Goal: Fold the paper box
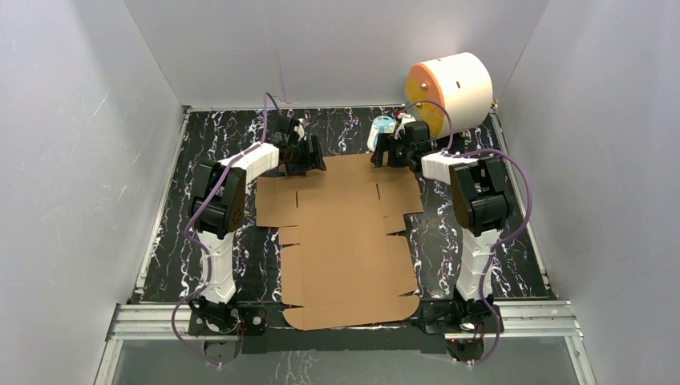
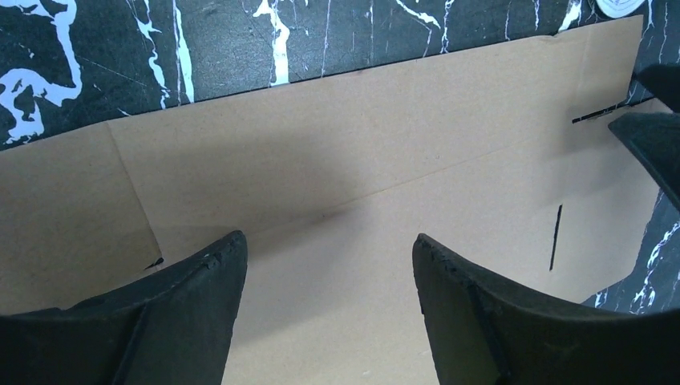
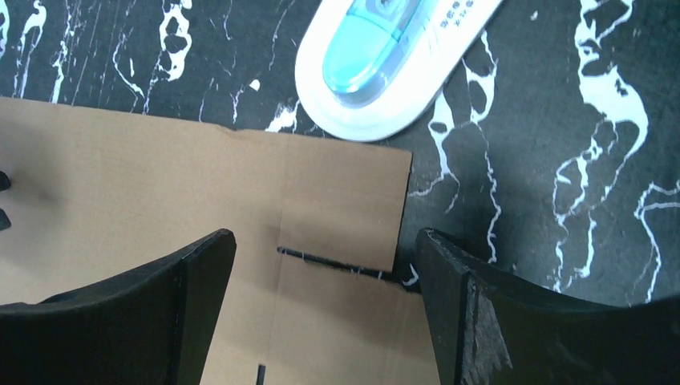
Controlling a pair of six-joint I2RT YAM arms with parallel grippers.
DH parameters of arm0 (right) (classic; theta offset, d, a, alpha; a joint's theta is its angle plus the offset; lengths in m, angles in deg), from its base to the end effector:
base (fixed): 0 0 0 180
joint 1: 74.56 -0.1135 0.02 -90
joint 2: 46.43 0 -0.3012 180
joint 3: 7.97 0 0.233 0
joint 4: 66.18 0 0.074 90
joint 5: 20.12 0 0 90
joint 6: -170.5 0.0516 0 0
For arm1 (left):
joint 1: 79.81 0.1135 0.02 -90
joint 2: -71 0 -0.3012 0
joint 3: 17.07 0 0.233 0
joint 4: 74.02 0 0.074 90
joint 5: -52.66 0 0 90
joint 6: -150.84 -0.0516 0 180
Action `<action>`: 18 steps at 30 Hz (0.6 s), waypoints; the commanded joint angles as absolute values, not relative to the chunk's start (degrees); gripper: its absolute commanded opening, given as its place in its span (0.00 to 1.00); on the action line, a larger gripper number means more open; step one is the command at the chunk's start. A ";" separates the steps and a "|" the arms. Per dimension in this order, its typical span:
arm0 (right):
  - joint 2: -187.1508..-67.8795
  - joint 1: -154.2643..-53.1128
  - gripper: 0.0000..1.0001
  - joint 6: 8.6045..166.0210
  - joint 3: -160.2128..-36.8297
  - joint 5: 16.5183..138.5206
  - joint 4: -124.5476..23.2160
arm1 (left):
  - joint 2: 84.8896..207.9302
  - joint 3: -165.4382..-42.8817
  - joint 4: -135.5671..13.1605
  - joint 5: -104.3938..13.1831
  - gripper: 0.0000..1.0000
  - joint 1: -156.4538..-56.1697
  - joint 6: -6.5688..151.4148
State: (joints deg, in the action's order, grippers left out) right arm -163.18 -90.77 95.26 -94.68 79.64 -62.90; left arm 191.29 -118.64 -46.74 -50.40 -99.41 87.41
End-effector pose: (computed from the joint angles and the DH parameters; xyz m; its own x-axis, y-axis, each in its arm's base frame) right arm 0.4408 0.1373 0.1972 -0.6148 0.0827 -0.7843 -0.2632 0.9159 0.3029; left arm 0.4473 -0.1716 0.2094 -0.8184 -0.1711 -0.5486 0.1214 0.8816 -0.4561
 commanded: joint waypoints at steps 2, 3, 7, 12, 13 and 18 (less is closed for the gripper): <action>-165.49 -90.64 0.92 95.10 -98.50 83.44 -63.93 | 189.37 -118.84 -46.37 -51.88 0.73 -99.59 84.80; -165.78 -90.62 0.92 95.40 -98.51 84.39 -63.61 | 189.27 -118.48 -46.18 -51.85 0.73 -99.57 84.62; -164.88 -90.60 0.89 97.84 -96.61 89.07 -63.28 | 187.50 -116.27 -45.73 -51.87 0.73 -99.61 83.77; -161.58 -90.64 0.85 100.88 -92.79 93.27 -66.36 | 185.58 -113.52 -45.61 -51.17 0.73 -99.65 83.09; -161.07 -90.58 0.84 101.42 -92.50 93.93 -66.58 | 185.44 -113.18 -45.59 -51.22 0.73 -99.60 83.17; -158.77 -90.68 0.79 102.89 -91.69 96.44 -67.17 | 184.69 -111.83 -45.57 -50.67 0.73 -99.66 83.37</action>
